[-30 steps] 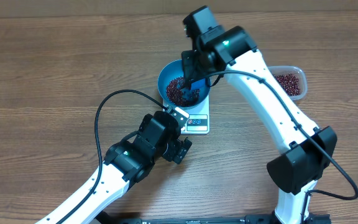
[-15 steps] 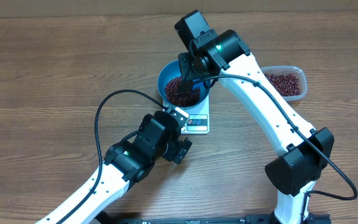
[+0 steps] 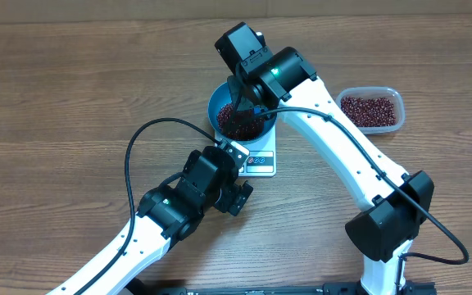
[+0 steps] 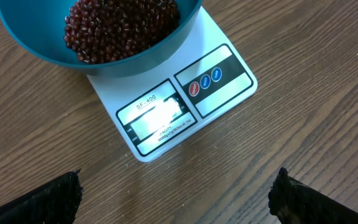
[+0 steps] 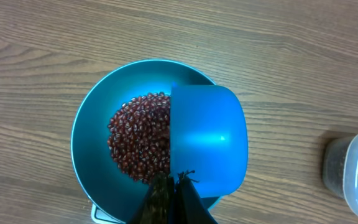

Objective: Scoop item into bowl and weigh 150g on scale
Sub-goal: 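Tip the scoop with the right gripper to pour beans into the bowl, then move the empty scoop with the right gripper back to the bean tub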

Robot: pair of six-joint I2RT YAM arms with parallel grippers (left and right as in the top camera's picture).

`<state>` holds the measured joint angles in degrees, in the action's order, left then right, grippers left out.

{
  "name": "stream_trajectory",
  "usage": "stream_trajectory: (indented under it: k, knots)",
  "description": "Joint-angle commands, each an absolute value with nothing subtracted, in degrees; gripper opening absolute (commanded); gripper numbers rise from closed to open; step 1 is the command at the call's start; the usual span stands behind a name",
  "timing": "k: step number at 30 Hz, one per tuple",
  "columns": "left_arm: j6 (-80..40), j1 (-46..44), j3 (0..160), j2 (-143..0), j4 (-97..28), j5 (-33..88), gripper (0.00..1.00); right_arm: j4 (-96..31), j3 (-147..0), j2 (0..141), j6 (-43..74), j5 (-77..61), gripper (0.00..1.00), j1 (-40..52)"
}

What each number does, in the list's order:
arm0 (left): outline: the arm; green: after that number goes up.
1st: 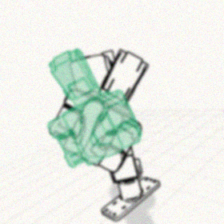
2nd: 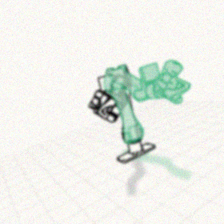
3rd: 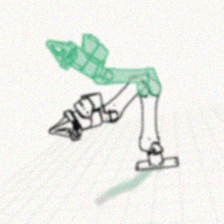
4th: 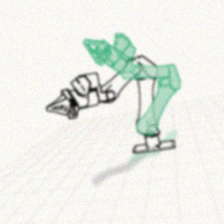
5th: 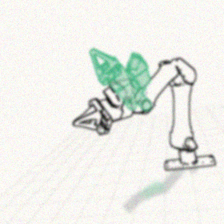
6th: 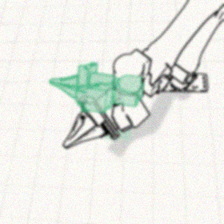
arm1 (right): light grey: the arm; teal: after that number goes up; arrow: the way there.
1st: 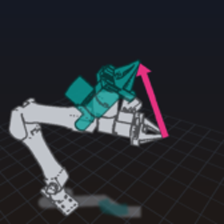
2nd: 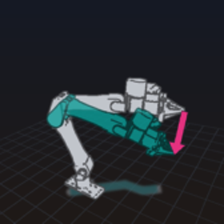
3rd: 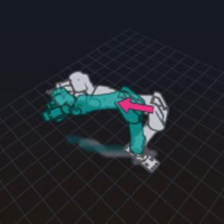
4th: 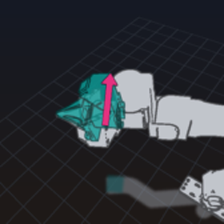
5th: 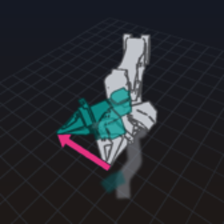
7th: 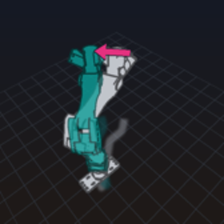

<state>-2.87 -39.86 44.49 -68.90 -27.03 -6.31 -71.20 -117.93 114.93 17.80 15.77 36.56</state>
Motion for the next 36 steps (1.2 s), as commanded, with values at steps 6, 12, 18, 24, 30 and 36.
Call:
stream_trajectory:
  k: [6,12,18,24,30,36]
  knots:
    - [-3.2,-39.8,44.0,-69.3,-27.0,-7.0,1.0,-70.8,-119.9,114.9,18.3,20.8,0.04,37.8]
    - [-3.2,-39.8,44.0,-69.3,-27.0,-7.0,1.0,-70.7,-119.9,114.9,18.3,21.0,0.04,38.3]
    - [-3.2,-39.8,44.0,-69.3,-27.0,-7.0,0.99,-70.7,-119.9,114.9,18.2,21.0,0.04,38.3]
    - [-3.2,-39.8,44.0,-69.3,-27.0,-7.0,1.0,-70.6,-119.9,114.2,18.0,21.0,0.04,38.3]
    - [-3.2,-39.8,44.0,-69.3,-27.0,-7.0,0.99,-70.6,-119.9,113.0,17.8,22.5,0.04,38.3]
    - [-3.2,-39.8,44.0,-69.3,-27.0,-7.0,1.0,-70.2,-119.9,112.6,17.5,22.8,0.04,38.3]
